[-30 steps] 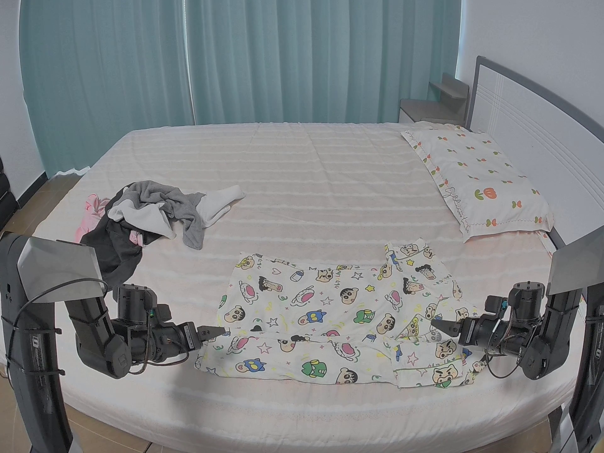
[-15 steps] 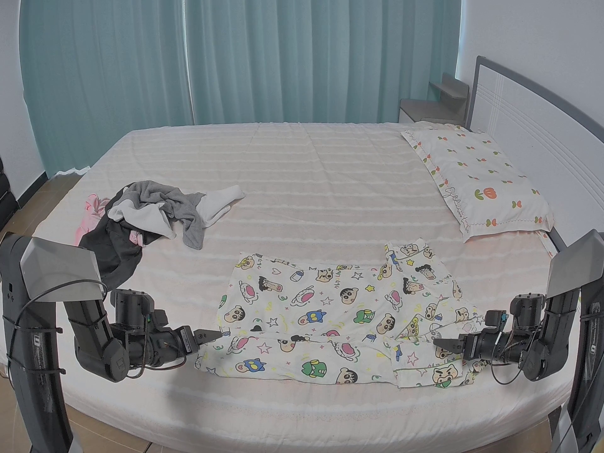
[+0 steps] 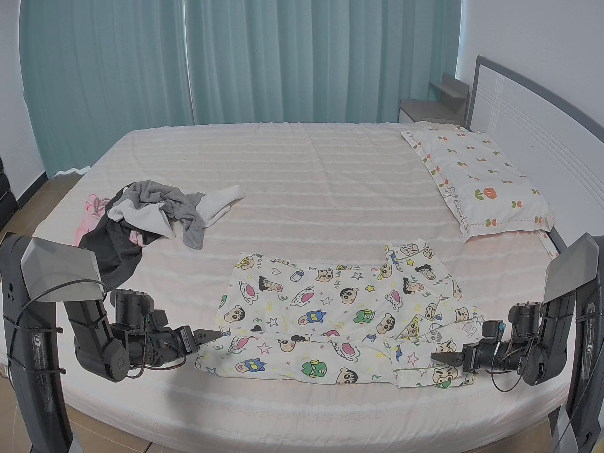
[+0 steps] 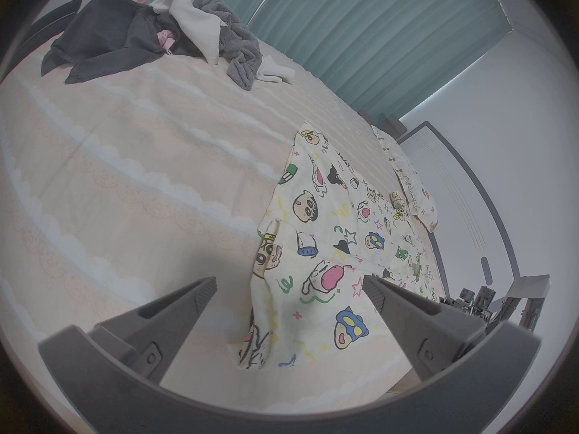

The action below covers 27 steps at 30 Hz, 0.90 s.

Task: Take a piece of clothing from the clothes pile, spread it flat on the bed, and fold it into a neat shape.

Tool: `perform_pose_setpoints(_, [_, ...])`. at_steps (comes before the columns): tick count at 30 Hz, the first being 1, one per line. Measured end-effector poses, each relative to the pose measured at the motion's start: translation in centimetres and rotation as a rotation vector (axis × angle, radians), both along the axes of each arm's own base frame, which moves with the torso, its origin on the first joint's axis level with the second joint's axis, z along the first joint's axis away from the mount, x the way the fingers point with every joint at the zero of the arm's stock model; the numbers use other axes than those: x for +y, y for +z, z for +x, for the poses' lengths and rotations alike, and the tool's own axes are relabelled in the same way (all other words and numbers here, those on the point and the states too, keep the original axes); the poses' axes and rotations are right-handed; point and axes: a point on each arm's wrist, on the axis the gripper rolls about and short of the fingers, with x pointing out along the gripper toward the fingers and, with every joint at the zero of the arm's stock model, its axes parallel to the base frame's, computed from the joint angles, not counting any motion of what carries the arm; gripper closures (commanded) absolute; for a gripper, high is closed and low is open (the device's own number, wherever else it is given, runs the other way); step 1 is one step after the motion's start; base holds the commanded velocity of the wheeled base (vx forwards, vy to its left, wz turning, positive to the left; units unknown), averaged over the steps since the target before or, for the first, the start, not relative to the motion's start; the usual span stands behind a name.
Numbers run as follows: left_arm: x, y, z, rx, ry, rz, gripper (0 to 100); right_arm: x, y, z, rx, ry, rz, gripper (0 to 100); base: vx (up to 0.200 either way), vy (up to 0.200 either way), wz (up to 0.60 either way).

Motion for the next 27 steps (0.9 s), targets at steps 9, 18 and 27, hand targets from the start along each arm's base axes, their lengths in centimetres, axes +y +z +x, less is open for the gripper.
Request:
perform_pose_setpoints(9, [0.0,0.0,0.0,-0.002,-0.001,0.001,0,0.2,-0.5,0.2,0.008,0.012,0.002,100,0.000,0.000,0.00])
perform_pose_setpoints(18, [0.0,0.0,0.1,-0.003,-0.001,0.000,0,0.1,-0.3,0.0,-0.020,0.045,0.029,100,0.000,0.000,0.00])
perform_pose_setpoints(27, [-0.1,0.0,0.1,-0.003,0.000,0.000,0,-0.4,0.6,0.5,-0.057,-0.003,0.088,100,0.000,0.000,0.00])
